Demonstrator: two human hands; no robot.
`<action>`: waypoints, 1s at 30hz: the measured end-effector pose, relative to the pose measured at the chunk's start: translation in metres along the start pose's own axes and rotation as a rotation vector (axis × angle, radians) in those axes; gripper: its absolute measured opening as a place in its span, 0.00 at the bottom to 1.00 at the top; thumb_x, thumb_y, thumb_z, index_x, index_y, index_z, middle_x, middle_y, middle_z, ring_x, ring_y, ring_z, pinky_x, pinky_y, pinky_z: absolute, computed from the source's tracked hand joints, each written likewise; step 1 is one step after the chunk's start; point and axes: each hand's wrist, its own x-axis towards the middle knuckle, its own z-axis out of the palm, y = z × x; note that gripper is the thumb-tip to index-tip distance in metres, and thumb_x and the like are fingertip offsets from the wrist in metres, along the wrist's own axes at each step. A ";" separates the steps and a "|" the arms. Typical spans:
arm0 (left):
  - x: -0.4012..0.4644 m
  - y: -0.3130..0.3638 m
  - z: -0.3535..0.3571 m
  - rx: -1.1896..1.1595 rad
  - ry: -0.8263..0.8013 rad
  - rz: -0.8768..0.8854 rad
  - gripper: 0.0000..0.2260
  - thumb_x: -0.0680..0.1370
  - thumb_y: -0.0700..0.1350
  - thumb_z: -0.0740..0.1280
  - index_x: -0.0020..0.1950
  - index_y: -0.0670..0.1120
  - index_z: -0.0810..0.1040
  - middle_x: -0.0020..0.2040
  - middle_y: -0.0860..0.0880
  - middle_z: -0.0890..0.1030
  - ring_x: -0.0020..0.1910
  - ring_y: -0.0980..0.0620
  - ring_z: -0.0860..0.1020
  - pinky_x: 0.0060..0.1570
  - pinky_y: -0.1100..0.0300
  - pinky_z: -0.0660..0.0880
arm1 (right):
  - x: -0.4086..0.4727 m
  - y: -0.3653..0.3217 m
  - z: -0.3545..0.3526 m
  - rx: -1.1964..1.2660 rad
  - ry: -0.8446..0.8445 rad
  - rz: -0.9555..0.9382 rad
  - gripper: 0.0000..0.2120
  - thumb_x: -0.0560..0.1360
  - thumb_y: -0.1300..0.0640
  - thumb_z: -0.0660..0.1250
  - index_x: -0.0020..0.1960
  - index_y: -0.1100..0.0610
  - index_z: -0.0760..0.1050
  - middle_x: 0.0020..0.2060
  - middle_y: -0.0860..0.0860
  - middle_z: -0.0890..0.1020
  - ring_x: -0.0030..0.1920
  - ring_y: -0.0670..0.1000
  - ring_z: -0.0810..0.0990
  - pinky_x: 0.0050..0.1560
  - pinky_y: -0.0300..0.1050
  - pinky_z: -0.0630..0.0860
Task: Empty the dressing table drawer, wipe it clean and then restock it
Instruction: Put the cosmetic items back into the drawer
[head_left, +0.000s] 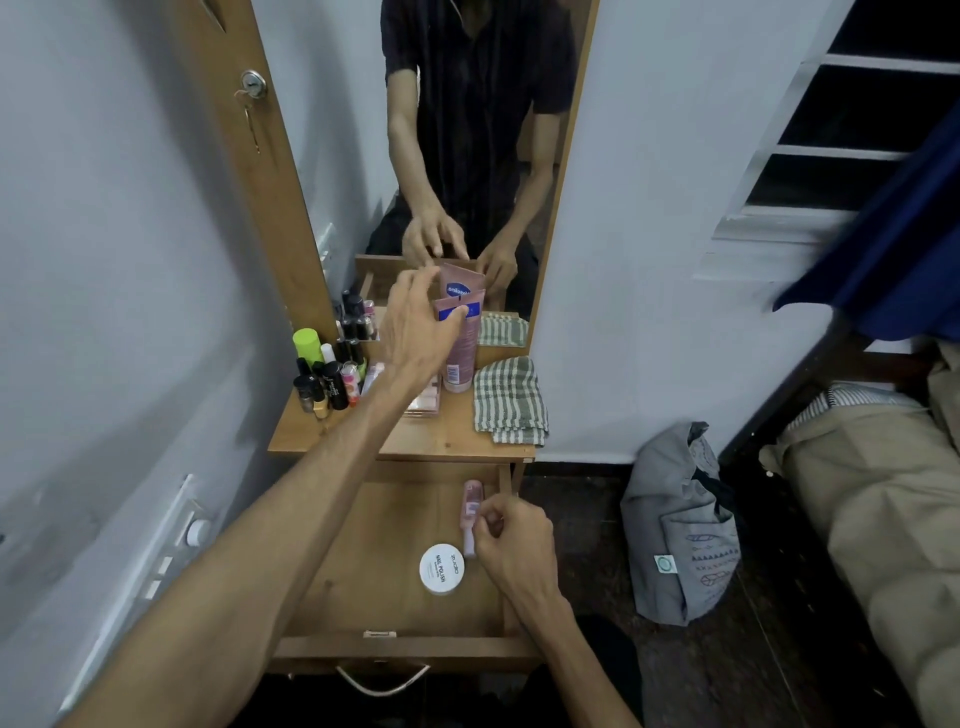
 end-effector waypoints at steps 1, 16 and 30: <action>0.004 0.000 0.001 0.007 -0.043 -0.001 0.23 0.75 0.50 0.74 0.68 0.46 0.76 0.62 0.48 0.78 0.58 0.52 0.76 0.56 0.55 0.76 | -0.002 0.001 0.001 0.001 0.002 0.000 0.14 0.80 0.50 0.68 0.38 0.52 0.81 0.28 0.40 0.78 0.36 0.41 0.81 0.32 0.30 0.71; -0.041 0.011 -0.023 -0.255 0.057 0.088 0.04 0.76 0.41 0.72 0.49 0.42 0.85 0.45 0.49 0.84 0.43 0.58 0.77 0.42 0.63 0.75 | 0.001 -0.010 -0.019 0.132 0.088 0.062 0.07 0.75 0.54 0.73 0.53 0.52 0.84 0.42 0.45 0.84 0.43 0.43 0.81 0.46 0.43 0.81; -0.142 -0.017 -0.023 -0.214 -0.323 -0.325 0.13 0.75 0.42 0.72 0.32 0.54 0.80 0.29 0.58 0.81 0.30 0.57 0.78 0.27 0.69 0.73 | -0.036 -0.033 -0.009 0.088 -0.017 -0.018 0.42 0.68 0.39 0.77 0.77 0.49 0.64 0.64 0.46 0.78 0.58 0.45 0.80 0.57 0.45 0.81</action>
